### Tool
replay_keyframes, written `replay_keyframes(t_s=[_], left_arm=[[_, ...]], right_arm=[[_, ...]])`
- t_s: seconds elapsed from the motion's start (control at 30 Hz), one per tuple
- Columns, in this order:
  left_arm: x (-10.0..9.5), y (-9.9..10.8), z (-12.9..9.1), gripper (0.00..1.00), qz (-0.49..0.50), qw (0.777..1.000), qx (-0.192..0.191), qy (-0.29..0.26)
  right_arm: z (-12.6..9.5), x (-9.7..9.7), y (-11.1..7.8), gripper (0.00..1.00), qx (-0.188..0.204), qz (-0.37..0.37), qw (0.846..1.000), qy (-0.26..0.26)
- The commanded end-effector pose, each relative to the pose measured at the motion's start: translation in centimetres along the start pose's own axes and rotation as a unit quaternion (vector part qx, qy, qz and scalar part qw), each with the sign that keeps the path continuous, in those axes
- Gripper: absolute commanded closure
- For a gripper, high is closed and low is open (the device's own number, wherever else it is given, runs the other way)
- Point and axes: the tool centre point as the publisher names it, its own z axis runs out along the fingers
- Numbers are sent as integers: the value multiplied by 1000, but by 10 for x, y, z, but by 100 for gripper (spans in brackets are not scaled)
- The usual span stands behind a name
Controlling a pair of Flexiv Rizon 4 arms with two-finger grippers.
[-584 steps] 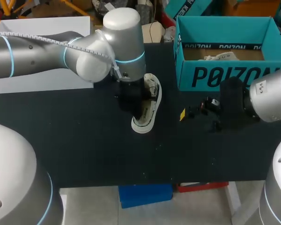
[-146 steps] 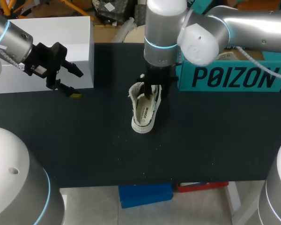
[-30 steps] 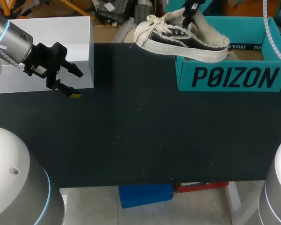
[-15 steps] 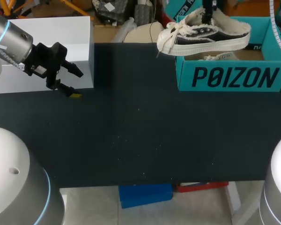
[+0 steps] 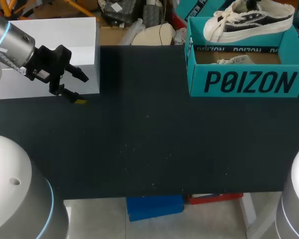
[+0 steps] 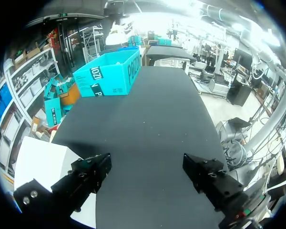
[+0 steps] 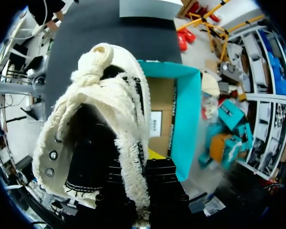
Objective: Take the shoe out of the shoebox, open the shoe tongue, remove and reinsert the insole, then place the shoe into the shoebox
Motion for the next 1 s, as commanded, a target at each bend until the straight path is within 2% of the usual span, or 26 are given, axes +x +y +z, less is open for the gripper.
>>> replay_keyframes(t_s=[0.03, 0.23, 0.4, 0.57, 1.0], left_arm=[[1, 1, 1, 0, 1, 1000, 0, -2], [1, 1, 1, 0, 1, 1000, 0, -2], [1, 1, 1, 0, 1, 1000, 0, -2], [1, 1, 1, 0, 1, 1000, 0, -2], [1, 1, 1, 0, 1, 1000, 0, -2]], right_arm=[[24, -42, -18, 100, -19, 0, 1000, 12], [56, -79, -28, 100, -31, 19, 999, 1], [84, -98, -27, 100, -36, 25, 999, -3], [117, -104, -23, 100, -35, 34, 999, 2], [196, -99, -9, 100, -44, 30, 998, 25]])
